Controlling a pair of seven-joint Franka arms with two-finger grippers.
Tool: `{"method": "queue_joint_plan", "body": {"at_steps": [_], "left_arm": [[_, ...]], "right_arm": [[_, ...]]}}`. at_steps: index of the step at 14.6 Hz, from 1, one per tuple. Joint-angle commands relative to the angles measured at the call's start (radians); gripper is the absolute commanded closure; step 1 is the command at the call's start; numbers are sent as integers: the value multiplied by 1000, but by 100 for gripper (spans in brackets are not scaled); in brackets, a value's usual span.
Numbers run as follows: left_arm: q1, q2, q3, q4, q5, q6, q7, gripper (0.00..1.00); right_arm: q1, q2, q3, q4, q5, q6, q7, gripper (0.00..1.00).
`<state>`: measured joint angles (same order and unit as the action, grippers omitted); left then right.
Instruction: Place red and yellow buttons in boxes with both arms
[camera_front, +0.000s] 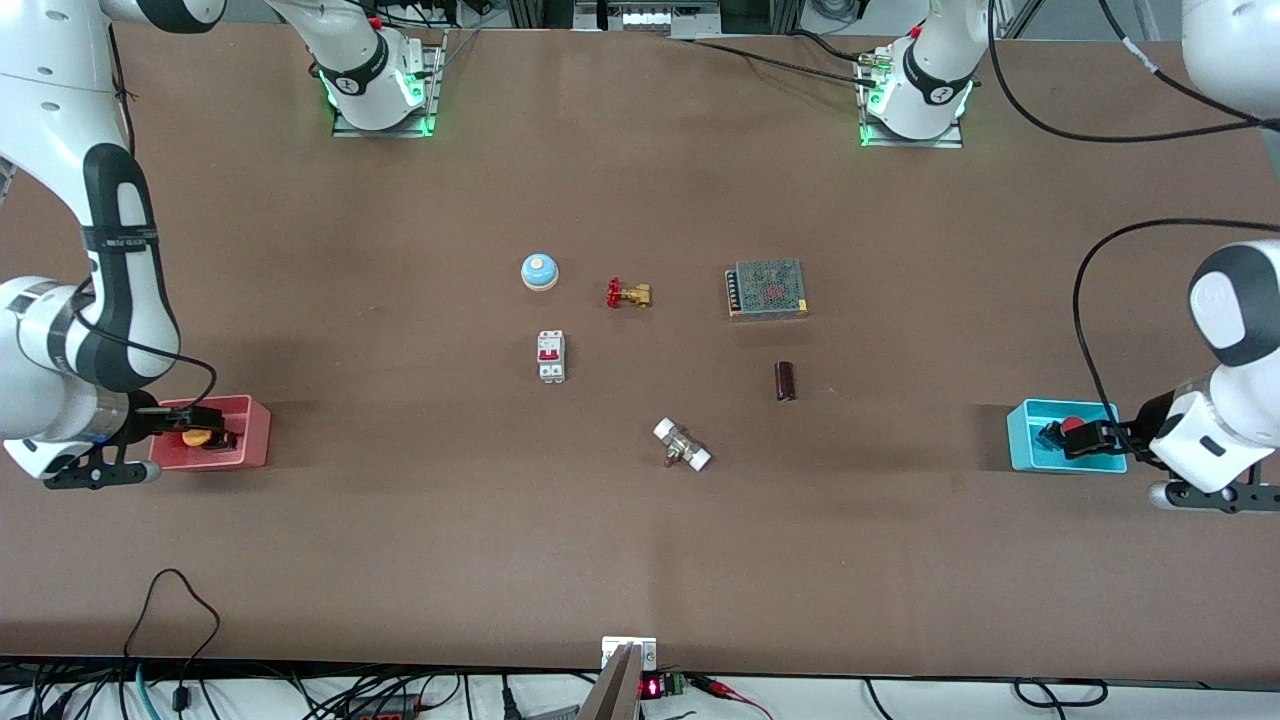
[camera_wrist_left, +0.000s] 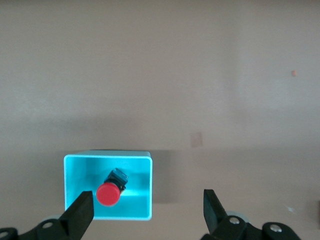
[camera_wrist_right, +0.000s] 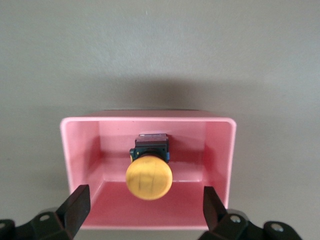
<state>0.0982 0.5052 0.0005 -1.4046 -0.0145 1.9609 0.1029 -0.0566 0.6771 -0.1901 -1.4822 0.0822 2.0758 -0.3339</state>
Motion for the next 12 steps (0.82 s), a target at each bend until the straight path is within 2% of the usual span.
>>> {"method": "queue_joint_plan", "body": {"at_steps": [1,7,12], "left_arm": [[-21,-94,-1,-24,44,-75,-58,2],[-57,-260,-20,-27,70,-249,-149,0],[-48,-396,-37,-92,56,-255,-117,0]], "right_arm": [[3,-86,11,-13,7,-64,-20,0],[86,-264,12,-16,10,-210,38,0],[198,-369,12,-12,8,-264,174,0]]}}
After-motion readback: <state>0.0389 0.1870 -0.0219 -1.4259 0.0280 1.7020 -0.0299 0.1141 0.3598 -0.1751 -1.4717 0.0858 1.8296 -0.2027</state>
